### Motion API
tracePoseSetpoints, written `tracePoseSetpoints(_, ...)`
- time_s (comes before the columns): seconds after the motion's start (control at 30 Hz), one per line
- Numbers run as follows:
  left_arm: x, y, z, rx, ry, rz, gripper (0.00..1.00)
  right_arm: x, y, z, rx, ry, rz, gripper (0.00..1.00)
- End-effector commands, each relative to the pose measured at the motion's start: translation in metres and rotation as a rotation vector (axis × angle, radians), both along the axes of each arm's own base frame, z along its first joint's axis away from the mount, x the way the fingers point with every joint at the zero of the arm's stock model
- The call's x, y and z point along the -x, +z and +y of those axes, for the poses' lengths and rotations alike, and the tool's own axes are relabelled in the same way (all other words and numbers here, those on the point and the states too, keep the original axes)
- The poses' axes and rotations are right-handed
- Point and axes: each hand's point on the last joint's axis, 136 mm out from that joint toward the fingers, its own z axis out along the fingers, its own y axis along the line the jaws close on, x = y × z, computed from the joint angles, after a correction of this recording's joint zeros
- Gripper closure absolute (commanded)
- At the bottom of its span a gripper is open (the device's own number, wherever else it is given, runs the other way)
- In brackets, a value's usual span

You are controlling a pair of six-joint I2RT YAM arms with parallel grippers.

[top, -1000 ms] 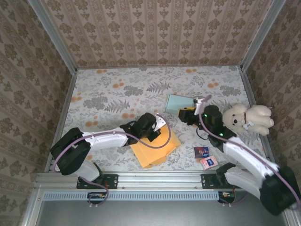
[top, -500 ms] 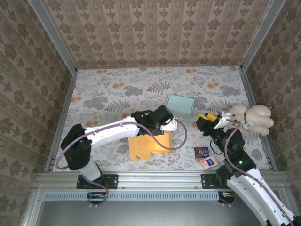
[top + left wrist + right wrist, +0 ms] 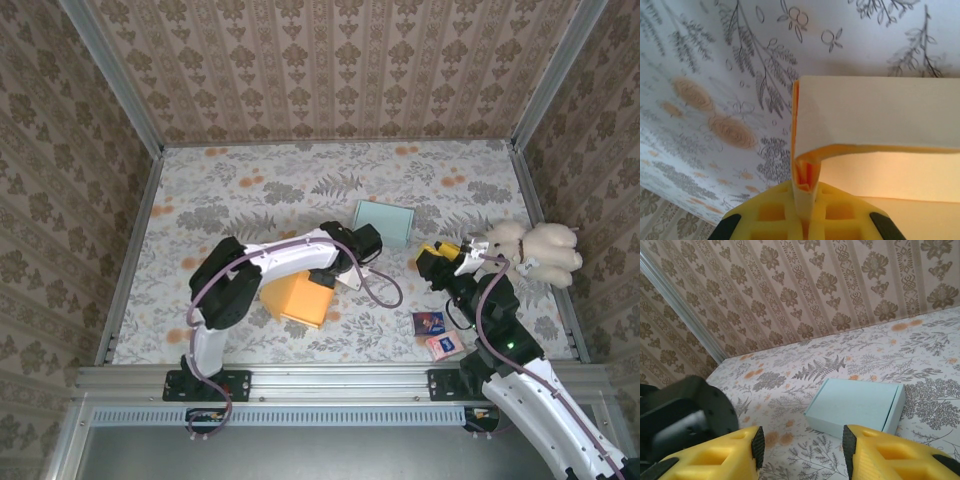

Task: Fold the paper box

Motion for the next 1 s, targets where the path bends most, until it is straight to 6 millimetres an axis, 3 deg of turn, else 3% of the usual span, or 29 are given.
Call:
tracePoseSetpoints(0.0,-0.008,-0.012,0.002,-0.062,-0.022,0.008,1.0,0.001,-0.002,-0.001,-0.007,-0.004,0.004,0.52)
tracePoseSetpoints(0.17,-0.019,-0.041,-0.003,-0.073,-0.014,-0.009,1.0,0.001,-0.004,-0.002,-0.008,-0.006,0.008,0.52)
tracePoseSetpoints(0.3,-0.023,-0.051,-0.009,-0.043,-0.009,-0.043,1.0,0.0,-0.004,-0.003,-0.009,-0.012,0.006,0.52)
tracePoseSetpoints(0.6,-0.009,-0.08,-0.013,-0.002,-0.086,-0.086,1.0,0.0,-0.004,-0.003,-0.01,-0.013,0.005,0.52)
tracePoseSetpoints(0.77,-0.018,-0.067,-0.023,0.028,-0.106,-0.126,0.99,0.001,-0.005,-0.003,-0.01,-0.014,0.008,0.52)
tracePoseSetpoints(0.97,-0.03,-0.046,-0.029,0.037,-0.105,-0.152,0.81,0.001,-0.005,-0.003,-0.009,-0.016,0.01,0.52)
